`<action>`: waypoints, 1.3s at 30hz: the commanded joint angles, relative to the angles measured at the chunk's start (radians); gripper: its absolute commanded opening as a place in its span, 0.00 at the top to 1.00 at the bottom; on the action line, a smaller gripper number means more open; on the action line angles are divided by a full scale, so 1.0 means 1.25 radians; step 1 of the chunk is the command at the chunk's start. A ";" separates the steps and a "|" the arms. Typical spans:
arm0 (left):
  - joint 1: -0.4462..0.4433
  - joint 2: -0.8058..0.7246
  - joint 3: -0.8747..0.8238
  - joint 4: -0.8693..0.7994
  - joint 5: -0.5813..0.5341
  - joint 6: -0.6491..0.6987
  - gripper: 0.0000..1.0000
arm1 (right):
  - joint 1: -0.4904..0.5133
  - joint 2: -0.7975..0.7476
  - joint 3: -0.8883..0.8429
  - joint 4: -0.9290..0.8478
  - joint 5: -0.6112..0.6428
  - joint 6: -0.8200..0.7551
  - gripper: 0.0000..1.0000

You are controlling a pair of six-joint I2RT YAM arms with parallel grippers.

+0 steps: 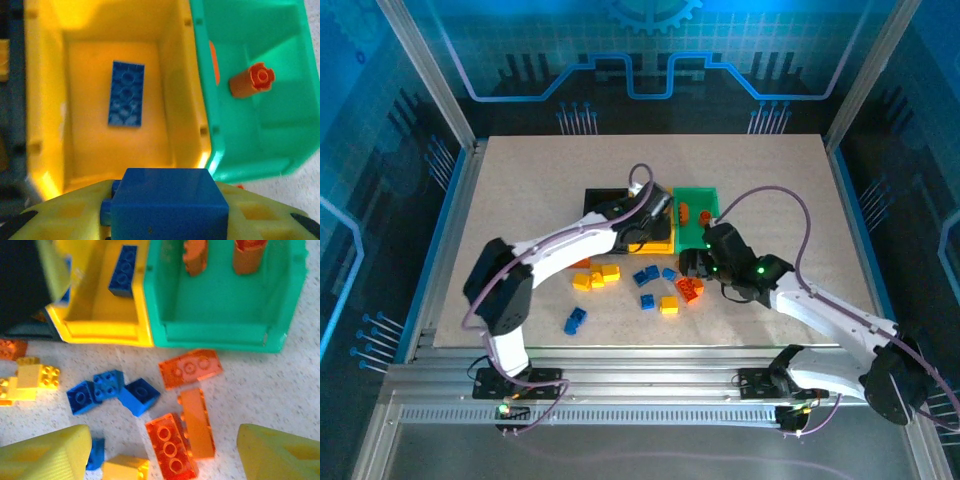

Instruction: Sort the legos into containers by color

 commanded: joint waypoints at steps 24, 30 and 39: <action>-0.077 -0.279 -0.327 0.003 0.101 -0.046 0.01 | -0.022 -0.083 -0.057 -0.016 0.011 0.012 0.15; -0.093 -0.271 -0.439 0.096 0.153 -0.070 0.08 | -0.025 -0.087 -0.059 -0.016 0.014 0.014 0.15; -0.096 -0.183 -0.449 0.164 0.177 -0.090 0.22 | -0.029 -0.115 -0.060 -0.037 0.027 0.015 0.15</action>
